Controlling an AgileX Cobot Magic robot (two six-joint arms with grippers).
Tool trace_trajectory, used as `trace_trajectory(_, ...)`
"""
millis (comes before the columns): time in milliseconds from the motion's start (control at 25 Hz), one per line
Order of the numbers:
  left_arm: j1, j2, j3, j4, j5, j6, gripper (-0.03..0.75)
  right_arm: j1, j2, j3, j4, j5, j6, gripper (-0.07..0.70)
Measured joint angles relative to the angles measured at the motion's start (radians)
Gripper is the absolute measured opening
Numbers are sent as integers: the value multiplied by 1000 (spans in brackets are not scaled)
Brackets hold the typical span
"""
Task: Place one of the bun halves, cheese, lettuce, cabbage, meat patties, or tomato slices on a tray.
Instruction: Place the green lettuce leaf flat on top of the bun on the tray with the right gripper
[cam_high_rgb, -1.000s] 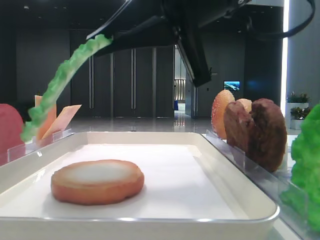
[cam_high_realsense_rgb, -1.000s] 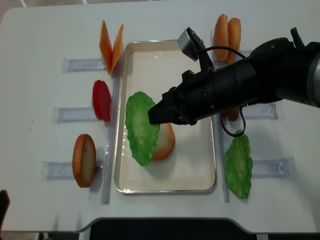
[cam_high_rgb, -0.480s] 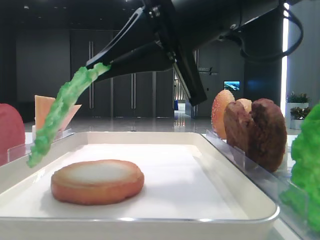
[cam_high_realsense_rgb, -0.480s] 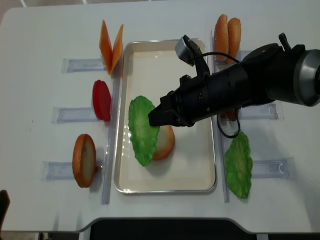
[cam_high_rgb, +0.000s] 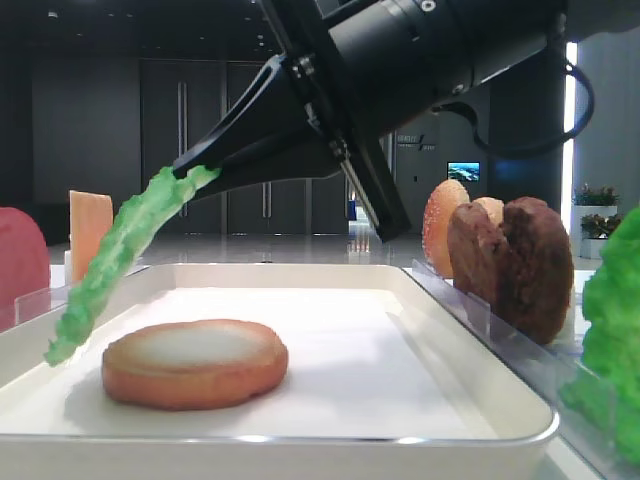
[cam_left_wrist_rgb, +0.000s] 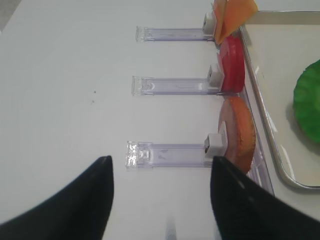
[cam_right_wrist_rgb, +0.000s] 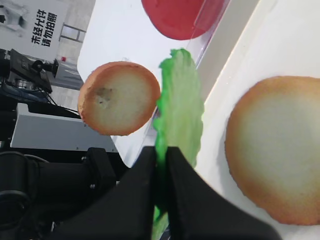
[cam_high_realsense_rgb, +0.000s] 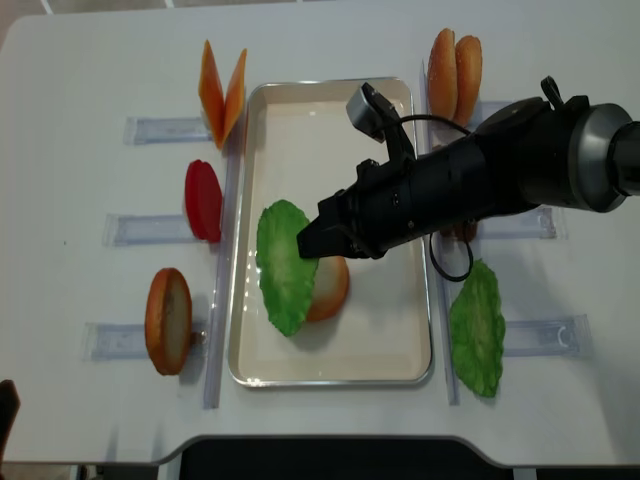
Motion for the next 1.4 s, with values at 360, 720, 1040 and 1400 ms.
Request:
trace_trajectory(360, 0, 0, 0, 0, 0, 1, 470, -18, 8, -1, 4, -34, -3, 27)
trace_trajectory(720, 0, 0, 0, 0, 0, 1, 470, -25, 8, -1, -36, -41, -3, 27)
trace_trajectory(1040, 0, 0, 0, 0, 0, 1, 470, -25, 10, -1, -45, -53, -2, 27)
trace_trajectory(1400, 0, 0, 0, 0, 0, 1, 470, -25, 15, -1, -102, -115, -2, 27)
